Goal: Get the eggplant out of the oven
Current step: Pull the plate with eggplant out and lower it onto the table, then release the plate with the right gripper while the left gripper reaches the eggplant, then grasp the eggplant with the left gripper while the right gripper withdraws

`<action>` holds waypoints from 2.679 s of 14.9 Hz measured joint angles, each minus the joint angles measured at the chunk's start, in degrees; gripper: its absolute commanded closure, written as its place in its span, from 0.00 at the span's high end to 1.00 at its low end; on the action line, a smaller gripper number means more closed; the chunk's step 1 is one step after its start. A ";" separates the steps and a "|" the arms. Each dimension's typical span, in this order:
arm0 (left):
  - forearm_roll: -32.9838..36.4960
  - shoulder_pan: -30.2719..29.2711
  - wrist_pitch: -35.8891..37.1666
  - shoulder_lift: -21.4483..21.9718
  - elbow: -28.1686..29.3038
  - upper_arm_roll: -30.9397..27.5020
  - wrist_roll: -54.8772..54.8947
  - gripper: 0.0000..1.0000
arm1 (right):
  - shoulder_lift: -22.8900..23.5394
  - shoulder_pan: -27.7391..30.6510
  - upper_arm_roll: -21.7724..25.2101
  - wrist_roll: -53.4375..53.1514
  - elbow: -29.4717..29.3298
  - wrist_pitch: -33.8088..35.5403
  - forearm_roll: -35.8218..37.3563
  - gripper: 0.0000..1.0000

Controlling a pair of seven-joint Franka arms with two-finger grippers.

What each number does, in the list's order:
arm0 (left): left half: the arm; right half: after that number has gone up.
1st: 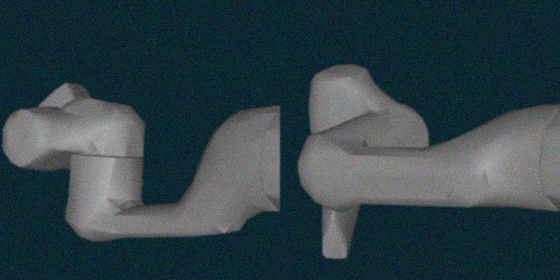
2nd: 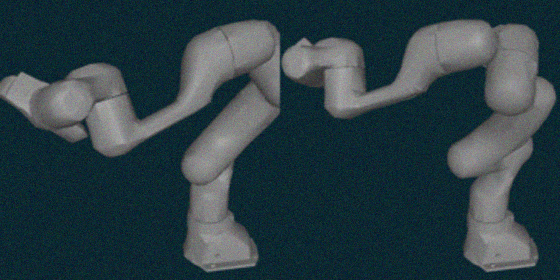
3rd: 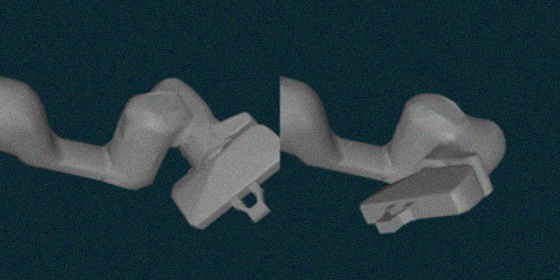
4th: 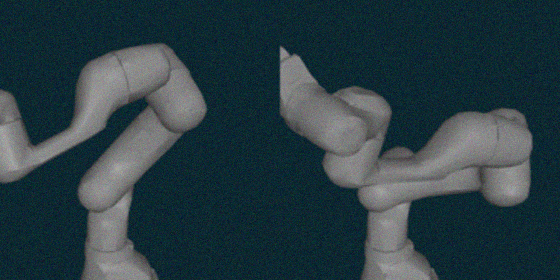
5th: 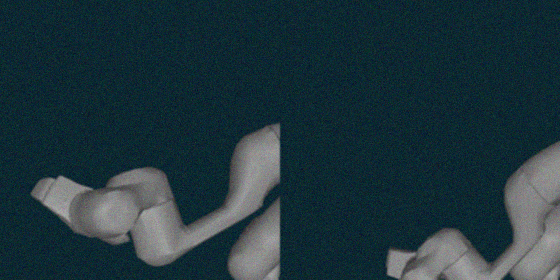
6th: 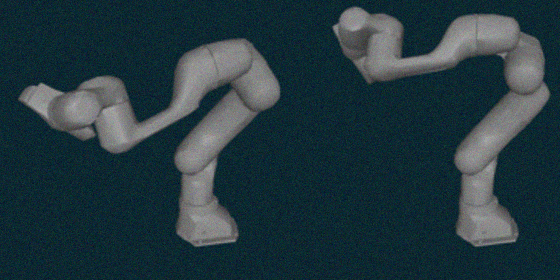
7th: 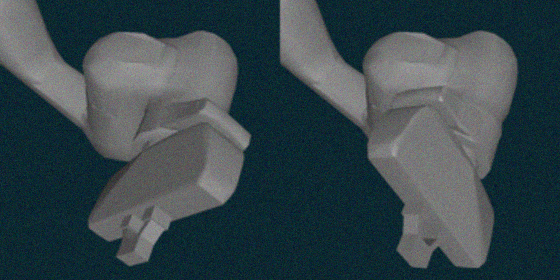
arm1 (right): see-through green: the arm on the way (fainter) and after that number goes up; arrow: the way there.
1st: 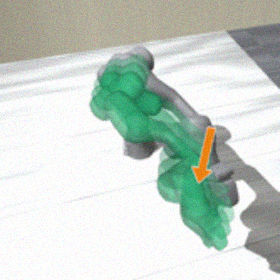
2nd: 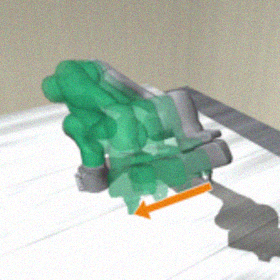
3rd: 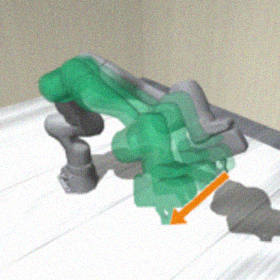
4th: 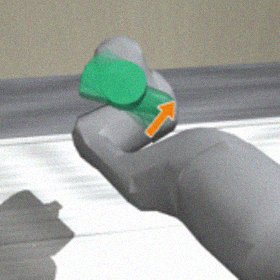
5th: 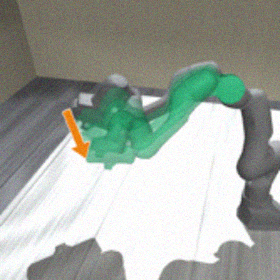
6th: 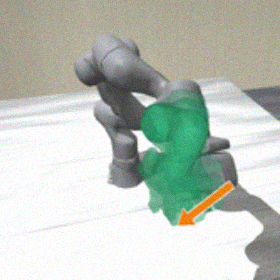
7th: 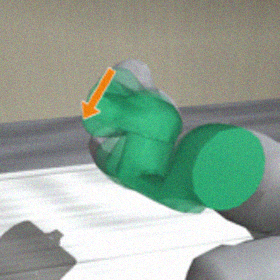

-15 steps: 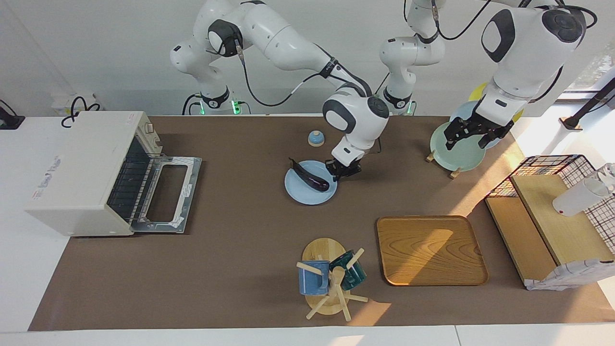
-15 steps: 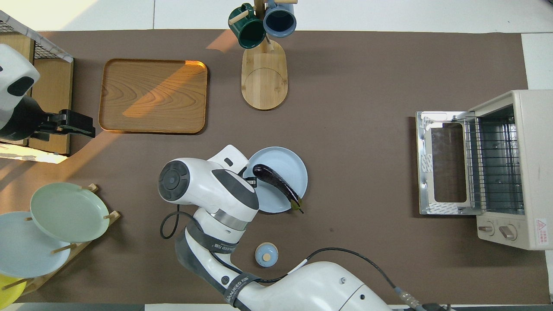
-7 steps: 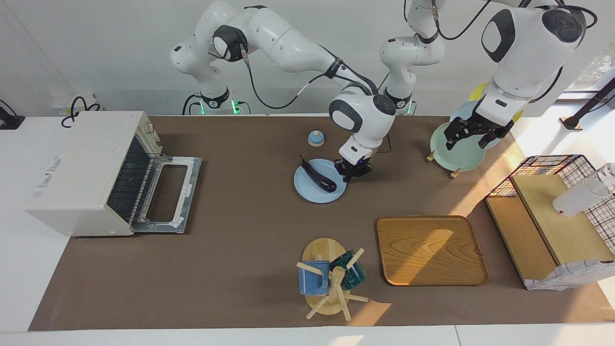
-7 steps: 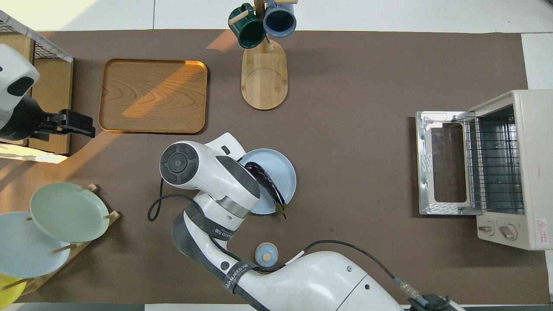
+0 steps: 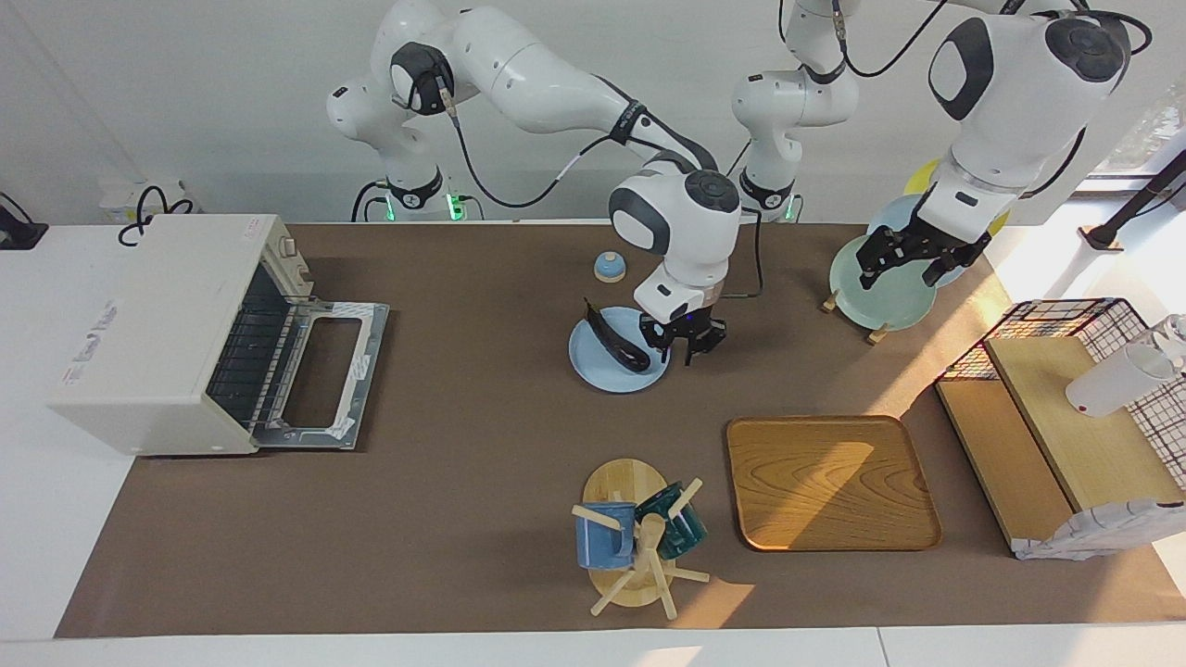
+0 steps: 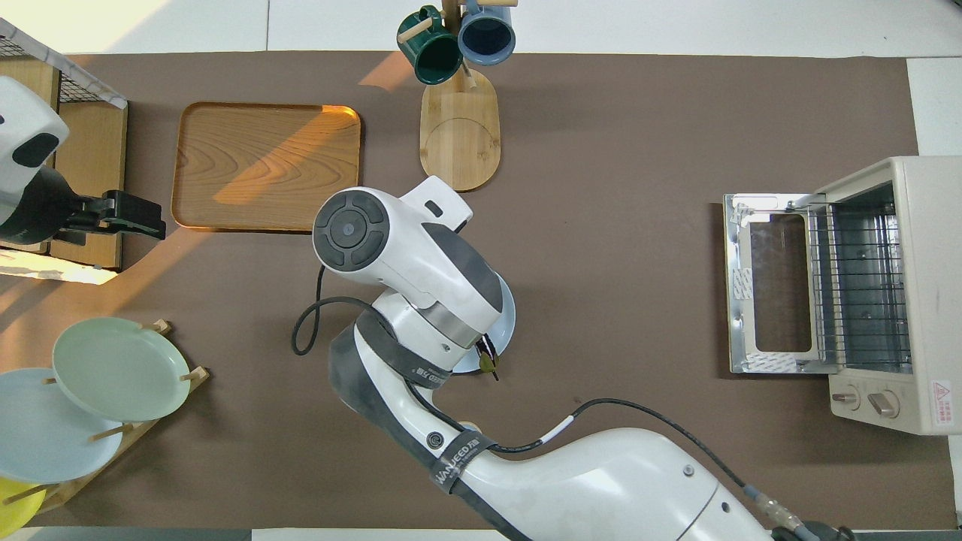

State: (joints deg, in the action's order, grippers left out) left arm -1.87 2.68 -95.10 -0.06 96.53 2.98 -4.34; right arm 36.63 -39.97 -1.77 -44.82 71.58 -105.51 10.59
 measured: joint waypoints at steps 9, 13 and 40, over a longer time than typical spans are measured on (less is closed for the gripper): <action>-0.11 3.54 0.02 0.22 0.57 1.56 -9.66 1.00 | -15.47 18.26 0.64 4.34 31.46 -3.57 6.26 0.00; -0.49 13.74 -4.77 0.88 5.77 2.09 -26.49 1.00 | -17.35 22.55 0.59 6.99 39.21 -8.12 9.85 0.00; -1.04 33.14 -36.11 -18.85 15.50 2.22 -67.80 0.15 | -20.38 29.05 -0.28 13.79 46.71 -8.02 21.14 0.00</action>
State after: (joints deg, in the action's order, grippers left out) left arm -2.91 35.83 -131.21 -18.91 112.04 5.21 -72.14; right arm 16.25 -10.91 -2.05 -31.03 118.30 -113.53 31.73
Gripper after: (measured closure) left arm 0.489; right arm 0.991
